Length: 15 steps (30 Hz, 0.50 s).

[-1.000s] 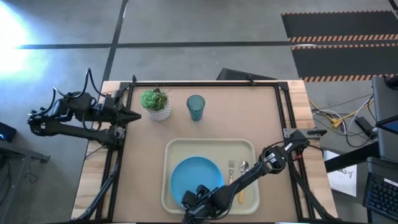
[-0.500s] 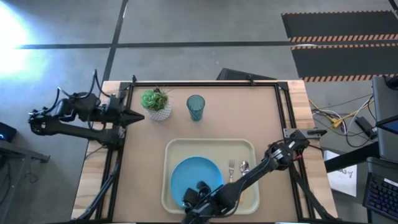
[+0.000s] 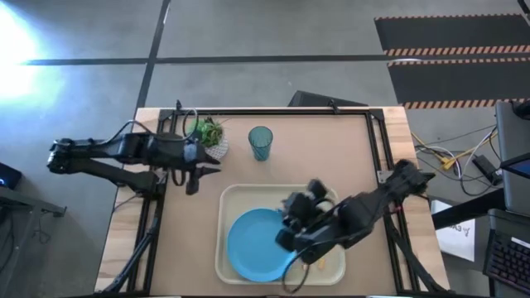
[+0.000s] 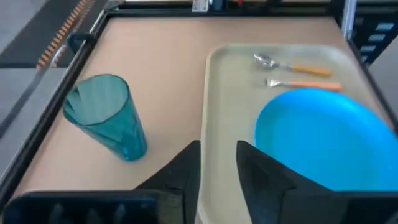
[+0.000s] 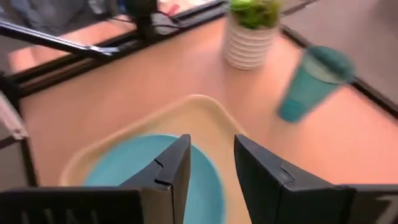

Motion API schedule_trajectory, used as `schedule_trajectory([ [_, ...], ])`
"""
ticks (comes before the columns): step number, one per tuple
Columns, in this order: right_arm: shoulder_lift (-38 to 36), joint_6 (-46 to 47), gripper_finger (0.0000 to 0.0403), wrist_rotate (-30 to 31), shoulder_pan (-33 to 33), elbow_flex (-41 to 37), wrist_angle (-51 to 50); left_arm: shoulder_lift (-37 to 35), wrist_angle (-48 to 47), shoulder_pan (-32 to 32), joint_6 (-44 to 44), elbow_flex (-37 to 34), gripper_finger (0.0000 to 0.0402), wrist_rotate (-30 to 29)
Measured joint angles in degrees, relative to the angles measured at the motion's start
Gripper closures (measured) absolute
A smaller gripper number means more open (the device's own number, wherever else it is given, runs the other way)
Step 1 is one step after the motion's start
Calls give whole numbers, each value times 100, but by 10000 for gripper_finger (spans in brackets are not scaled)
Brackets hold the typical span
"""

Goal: Pick and place plate/cup/fork/spoon on tray
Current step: Put the blue cup on the gray tray to the top left of the blue plate

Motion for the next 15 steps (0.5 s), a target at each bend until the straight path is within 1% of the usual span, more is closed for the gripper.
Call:
schedule_trajectory([
  [3, -183, 739, 291, 17, 4, -46, -927, 128, 128, 2, 223, 179, 302, -66],
  [5, -197, 1232, 293, 21, 4, -69, -1541, 220, 36, 2, 410, 214, 300, -190],
  [6, -197, 1372, 295, 9, -2, -107, -1573, 263, 41, 5, 497, 226, 299, -343],
  [10, -225, 1150, 295, 143, -84, -214, -1292, 404, 68, 112, 645, 250, 299, -951],
  [12, -229, 1103, 293, 256, -148, -190, -1270, 514, 59, 196, 845, 250, 299, -998],
  [15, -232, 824, 290, 356, -249, -120, -880, 777, 48, 272, 1061, 250, 299, -994],
])
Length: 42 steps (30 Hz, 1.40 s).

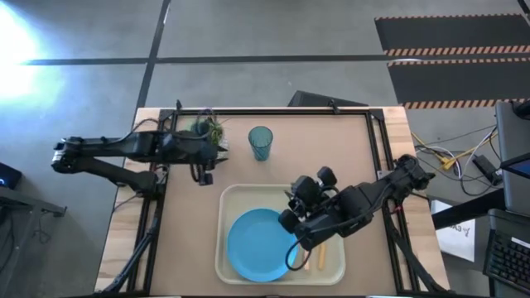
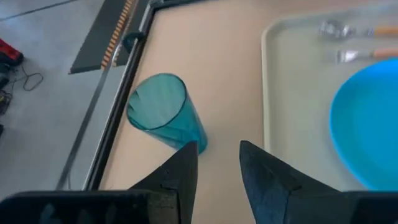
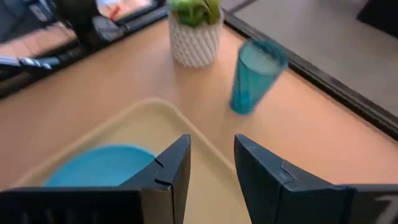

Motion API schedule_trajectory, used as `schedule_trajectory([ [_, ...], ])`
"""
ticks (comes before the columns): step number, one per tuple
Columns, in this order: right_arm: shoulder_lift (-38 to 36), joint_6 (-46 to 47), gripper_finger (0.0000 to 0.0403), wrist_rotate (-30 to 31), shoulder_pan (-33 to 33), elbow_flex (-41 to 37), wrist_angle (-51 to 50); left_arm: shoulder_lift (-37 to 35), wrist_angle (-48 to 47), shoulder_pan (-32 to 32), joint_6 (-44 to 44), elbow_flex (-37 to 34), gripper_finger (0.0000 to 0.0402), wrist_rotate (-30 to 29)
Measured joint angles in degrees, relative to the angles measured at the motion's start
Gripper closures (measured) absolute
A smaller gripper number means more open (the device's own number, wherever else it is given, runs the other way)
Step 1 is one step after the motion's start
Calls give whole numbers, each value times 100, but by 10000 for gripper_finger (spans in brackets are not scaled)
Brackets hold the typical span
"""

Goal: Pick and place plate/cup/fork/spoon on tray
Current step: Put the blue cup on the gray tray to the top left of the blue plate

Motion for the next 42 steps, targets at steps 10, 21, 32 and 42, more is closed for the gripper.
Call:
schedule_trajectory([
  [10, -5, -1935, 289, 179, -410, 478, 689, 1246, 66, 219, 639, 153, 299, 42],
  [21, -1035, -3913, 284, 737, -881, 903, 539, 2150, 44, 667, 292, 977, 299, 731],
  [32, -1834, -3861, 284, 266, -898, 875, -17, 2552, 242, 1267, 345, 1798, 299, 1228],
  [42, -1864, -3869, 284, 81, -898, 872, -252, 3491, -973, 1417, 524, 2618, 299, 1659],
])
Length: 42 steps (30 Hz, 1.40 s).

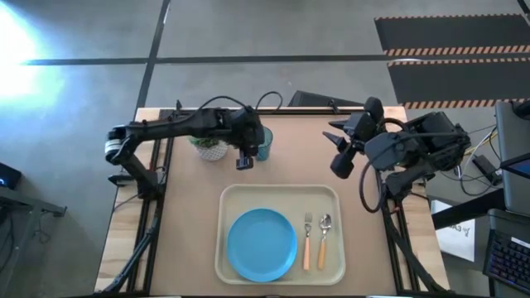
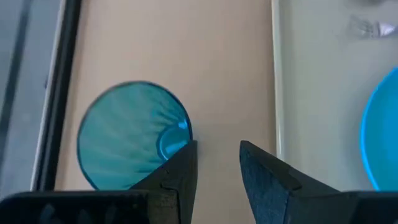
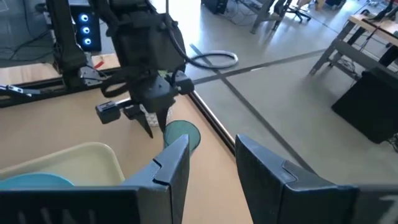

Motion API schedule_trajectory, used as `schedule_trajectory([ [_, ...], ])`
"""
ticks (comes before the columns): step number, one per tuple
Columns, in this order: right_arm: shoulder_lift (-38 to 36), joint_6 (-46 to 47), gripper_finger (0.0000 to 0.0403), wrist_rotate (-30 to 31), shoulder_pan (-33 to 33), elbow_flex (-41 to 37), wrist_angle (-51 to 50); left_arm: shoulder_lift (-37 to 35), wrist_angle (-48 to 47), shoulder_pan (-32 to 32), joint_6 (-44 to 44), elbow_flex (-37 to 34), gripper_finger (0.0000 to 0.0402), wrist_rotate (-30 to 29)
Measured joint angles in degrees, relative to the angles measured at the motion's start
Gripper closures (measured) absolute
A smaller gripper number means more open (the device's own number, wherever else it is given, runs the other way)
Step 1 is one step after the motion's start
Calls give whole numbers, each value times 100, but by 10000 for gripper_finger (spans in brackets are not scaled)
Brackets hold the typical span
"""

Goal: Pick and place plate/cup/fork/spoon on tray
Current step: Put the blue cup on the gray tray to the top left of the blue plate

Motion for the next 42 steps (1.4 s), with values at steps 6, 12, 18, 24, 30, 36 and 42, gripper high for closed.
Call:
schedule_trajectory([
  [6, 0, -2, 284, -5, 0, 0, -62, 331, -218, 30, 257, 276, 299, -91],
  [12, 0, 3, 284, -111, 0, 0, -66, 480, -234, 226, 265, 221, 299, -168],
  [18, 13, 5, 284, -129, 0, 0, -64, 614, -220, 430, 268, 219, 299, -339],
  [24, 20, 6, 284, -127, 0, 0, -61, 722, -280, 454, 267, 210, 299, -274],
  [30, 24, 7, 284, -126, 0, 0, -44, 874, -264, 456, 267, 199, 299, -264],
  [36, 24, 5, 284, -107, 0, 0, -44, 1030, -156, 454, 311, 188, 316, -261],
  [42, 26, 7, 284, -105, 0, 0, -44, 1005, -183, 441, 267, 186, 396, -275],
])
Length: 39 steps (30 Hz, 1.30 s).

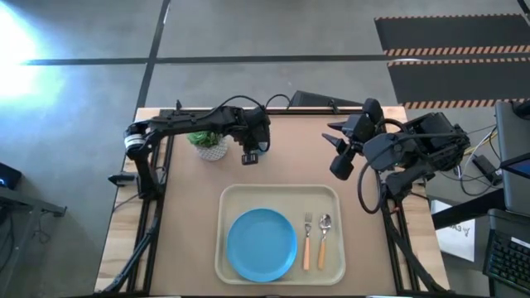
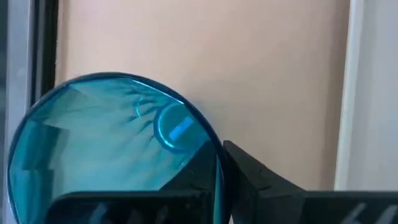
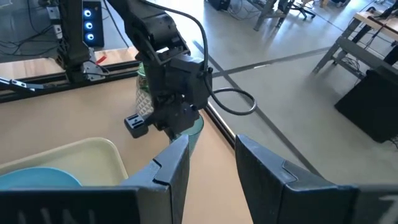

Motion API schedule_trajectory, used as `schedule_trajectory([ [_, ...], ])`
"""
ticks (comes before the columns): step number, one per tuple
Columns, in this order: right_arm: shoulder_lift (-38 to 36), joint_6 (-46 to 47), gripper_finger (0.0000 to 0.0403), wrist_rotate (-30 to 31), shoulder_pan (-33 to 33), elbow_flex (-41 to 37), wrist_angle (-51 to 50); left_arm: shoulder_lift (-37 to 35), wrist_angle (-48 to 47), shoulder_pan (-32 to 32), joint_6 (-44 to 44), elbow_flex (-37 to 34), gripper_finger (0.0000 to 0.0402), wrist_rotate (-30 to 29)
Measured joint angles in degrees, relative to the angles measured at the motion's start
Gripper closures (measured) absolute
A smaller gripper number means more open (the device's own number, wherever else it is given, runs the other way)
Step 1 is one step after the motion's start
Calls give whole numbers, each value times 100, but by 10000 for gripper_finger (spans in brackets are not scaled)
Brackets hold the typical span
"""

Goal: Pick and place plate/cup/fork/spoon on tray
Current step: Put the blue cup on the gray tray to the top left of the blue plate

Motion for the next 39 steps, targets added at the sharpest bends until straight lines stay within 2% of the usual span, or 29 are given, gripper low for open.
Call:
schedule_trajectory([
  [8, 1, -2, 284, 4, 0, 0, -17, -392, -44, -260, -124, 260, 400, -262],
  [13, 1, -7, 284, 9, 0, 0, -22, -823, -178, -694, -376, 592, 400, 583],
  [19, 1, -15, 284, 15, 0, 0, -21, -988, -216, -1522, -463, 845, 401, 620],
  [24, -2, -5, 284, 15, 1, 0, -9, -784, -245, -2036, -765, 1010, 401, 716],
  [33, 3, -4, 285, 8, 0, 0, 0, -35, -99, -2423, -1001, 1050, 401, 916],
  [39, 5, -2, 294, -1, 1, -4, 0, 348, -80, -2451, -943, 1693, 401, 917],
])
